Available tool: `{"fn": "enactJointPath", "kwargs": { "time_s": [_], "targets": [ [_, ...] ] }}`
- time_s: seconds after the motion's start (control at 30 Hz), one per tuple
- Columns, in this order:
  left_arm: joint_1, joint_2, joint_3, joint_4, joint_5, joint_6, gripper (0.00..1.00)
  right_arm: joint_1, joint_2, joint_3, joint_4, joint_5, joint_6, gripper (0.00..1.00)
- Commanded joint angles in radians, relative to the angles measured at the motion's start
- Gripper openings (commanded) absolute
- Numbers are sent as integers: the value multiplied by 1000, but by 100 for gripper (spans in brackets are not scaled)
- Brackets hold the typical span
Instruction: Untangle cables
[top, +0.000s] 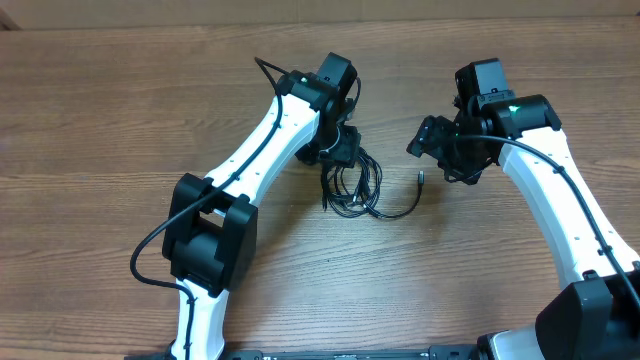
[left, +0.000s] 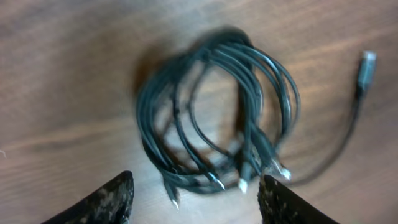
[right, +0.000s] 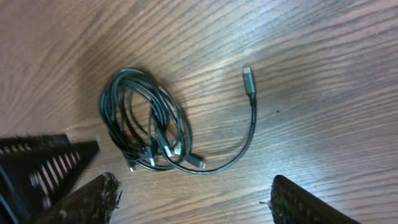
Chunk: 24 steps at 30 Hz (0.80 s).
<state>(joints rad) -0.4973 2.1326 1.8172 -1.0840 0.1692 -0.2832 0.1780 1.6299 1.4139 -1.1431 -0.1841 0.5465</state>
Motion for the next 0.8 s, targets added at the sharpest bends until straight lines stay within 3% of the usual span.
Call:
{"fn": "enactJointPath", "kwargs": {
  "time_s": [0.0,0.1,0.33,0.53,0.63,0.67,0.73,0.77],
  "targets": [
    [37,0,-42,50,-68,80,61,0,-19,19,-1,0,-31,76],
    [45,29,-48,86,-38,183,55,0,-19,19,0,0,-32,76],
    [46,121,-48,101,-50,195,41,0,-19,19,-8,2,-59,75],
    [45,190,-48,101,-45,208,35,0,-19,19,-14,11,-59,75],
    [28,219,-49,100,-45,209,19,0,-18,19,-11,11,-58,75],
    [23,220,-49,99,-45,209,6,0,-18,19,-11,11,-59,75],
    [21,218,-34,67,-36,205,4,2,-19,19,-11,10,-79,72],
    [27,212,-13,36,-13,169,4,2,-19,19,-9,10,-85,66]
  ]
}}
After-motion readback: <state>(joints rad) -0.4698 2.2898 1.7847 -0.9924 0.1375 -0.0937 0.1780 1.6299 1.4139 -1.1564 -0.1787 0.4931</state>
